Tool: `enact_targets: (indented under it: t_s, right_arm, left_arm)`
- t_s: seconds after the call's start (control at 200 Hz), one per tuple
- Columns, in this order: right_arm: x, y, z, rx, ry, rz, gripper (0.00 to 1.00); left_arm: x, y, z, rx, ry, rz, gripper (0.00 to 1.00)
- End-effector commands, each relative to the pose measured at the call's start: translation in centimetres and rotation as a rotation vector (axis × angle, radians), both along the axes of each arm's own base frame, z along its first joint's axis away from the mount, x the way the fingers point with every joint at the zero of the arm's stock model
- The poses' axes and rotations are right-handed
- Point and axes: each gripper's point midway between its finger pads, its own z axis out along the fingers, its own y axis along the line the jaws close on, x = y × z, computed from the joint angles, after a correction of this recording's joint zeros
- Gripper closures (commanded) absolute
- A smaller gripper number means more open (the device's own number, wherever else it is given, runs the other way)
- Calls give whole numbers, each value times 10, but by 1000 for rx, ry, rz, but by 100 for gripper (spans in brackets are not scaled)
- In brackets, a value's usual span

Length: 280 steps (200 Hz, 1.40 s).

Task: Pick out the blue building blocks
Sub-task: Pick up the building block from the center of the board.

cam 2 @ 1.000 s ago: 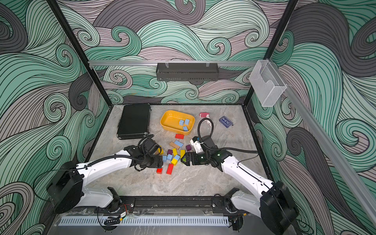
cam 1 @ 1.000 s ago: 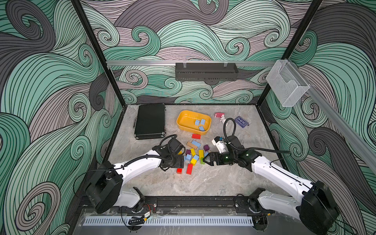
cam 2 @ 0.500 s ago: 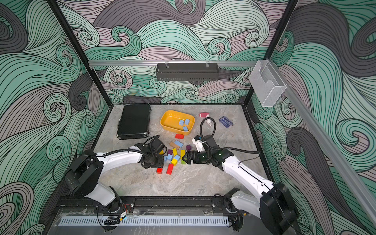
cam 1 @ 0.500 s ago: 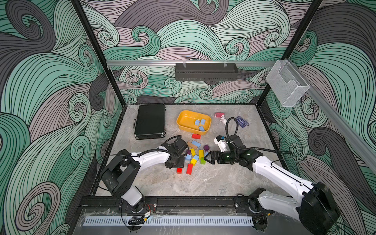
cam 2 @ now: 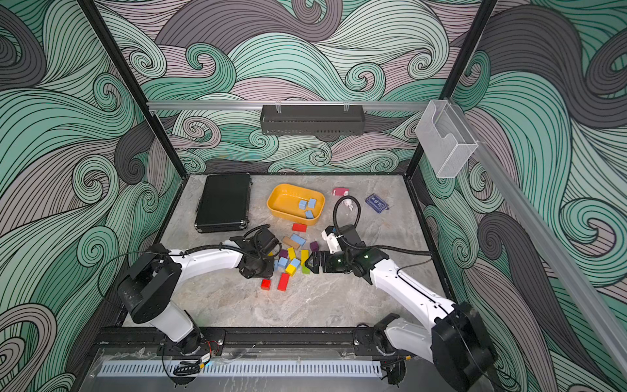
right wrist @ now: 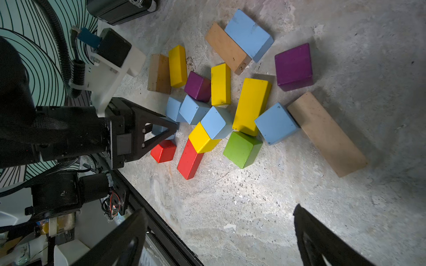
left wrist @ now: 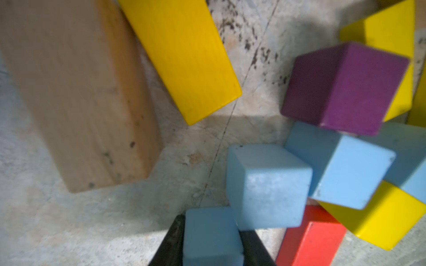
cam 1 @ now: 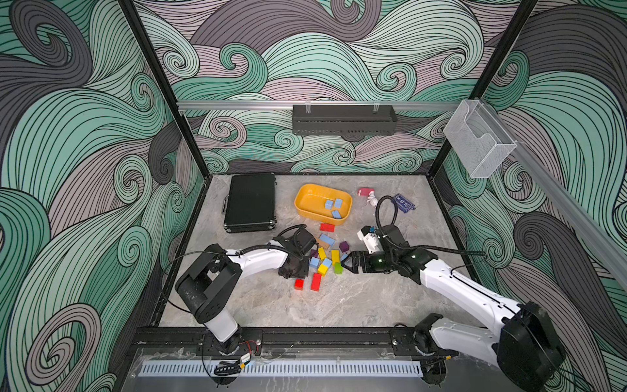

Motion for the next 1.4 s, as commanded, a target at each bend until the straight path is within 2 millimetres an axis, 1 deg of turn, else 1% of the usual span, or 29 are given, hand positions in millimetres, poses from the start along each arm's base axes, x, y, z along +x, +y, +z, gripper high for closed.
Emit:
enact_targets:
  t_s: [0.0, 0.12, 0.17, 0.23, 0.345, 0.41, 0.54, 0.695, 0.811, 0.901, 0.966, 0.976, 1.066, 1.276, 1.396]
  right_arm:
    - [4, -4, -1, -27, -16, -4, 1]
    - [4, -4, 3, -33, -19, 2, 1]
    - [5, -4, 5, -31, -28, -2, 1]
    - [6, -5, 6, -33, -36, -2, 1]
    - [7, -3, 10, -21, -38, -1, 1]
    - [8, 2, 14, 15, -28, 4, 1]
    - [11, 4, 22, 45, -28, 7, 1]
    - [17, 10, 38, 84, -52, 12, 1]
    - [21, 13, 48, 103, -67, 11, 1]
    - [23, 14, 56, 113, -88, 14, 1]
    - [26, 15, 63, 119, -109, 18, 1]
    - [26, 15, 63, 118, -110, 17, 1]
    - [31, 15, 71, 124, -133, 17, 1]
    - [45, 14, 87, 124, -187, 10, 1]
    - [55, 9, 99, 128, -210, -11, 1]
  left_arm:
    - [0, -1, 4, 8, 3, -6, 70]
    - [0, 1, 5, 9, -2, -1, 74]
    - [0, 0, 5, 0, -1, -7, 82]
    - [0, -4, 8, -13, -1, -28, 89]
    - [1, -5, 15, -22, -16, -45, 94]
    - [2, -4, 20, -26, -32, -50, 100]
    - [5, -6, 31, -44, -66, -54, 100]
    - [12, -2, 49, -38, -123, -71, 100]
    - [18, 3, 66, -25, -168, -79, 100]
    - [24, 5, 83, -32, -206, -84, 100]
    - [29, 5, 90, -32, -223, -90, 100]
    - [30, 5, 98, -45, -244, -90, 100]
    - [41, 2, 120, -66, -310, -104, 100]
    - [71, -7, 162, -83, -440, -141, 100]
    - [80, -14, 184, -95, -479, -161, 100]
